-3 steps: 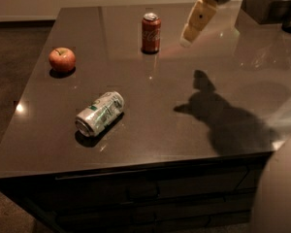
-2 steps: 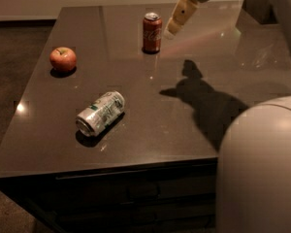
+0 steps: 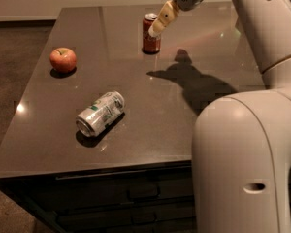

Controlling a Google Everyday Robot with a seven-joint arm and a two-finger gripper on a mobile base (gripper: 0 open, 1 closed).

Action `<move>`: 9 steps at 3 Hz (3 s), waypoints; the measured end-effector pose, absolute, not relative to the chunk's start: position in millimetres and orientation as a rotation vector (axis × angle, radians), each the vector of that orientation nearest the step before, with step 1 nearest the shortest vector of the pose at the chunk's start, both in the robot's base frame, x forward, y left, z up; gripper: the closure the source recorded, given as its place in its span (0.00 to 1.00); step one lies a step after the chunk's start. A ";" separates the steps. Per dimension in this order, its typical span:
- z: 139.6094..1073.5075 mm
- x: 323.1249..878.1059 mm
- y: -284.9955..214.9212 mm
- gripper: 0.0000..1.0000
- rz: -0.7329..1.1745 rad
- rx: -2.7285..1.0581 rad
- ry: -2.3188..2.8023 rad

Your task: Move coke can near apple

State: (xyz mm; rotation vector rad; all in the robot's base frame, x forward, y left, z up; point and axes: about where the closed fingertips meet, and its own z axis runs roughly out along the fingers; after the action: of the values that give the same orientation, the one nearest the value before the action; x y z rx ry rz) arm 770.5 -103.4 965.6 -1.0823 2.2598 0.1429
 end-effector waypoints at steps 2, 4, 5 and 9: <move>937.3 809.2 -70.3 0.00 0.260 -1.023 2.218; 917.4 817.3 -49.4 0.24 0.344 -1.013 2.247; 922.1 819.6 -49.7 0.47 0.348 -0.999 2.240; 978.3 766.8 45.0 1.00 0.397 -1.451 1.964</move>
Offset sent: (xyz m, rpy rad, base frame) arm 0.0665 0.0447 -0.0279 0.1699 -0.0027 0.0048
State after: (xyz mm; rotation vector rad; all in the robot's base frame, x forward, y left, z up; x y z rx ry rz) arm 766.8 45.0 978.3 -1.4513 1.9635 0.3966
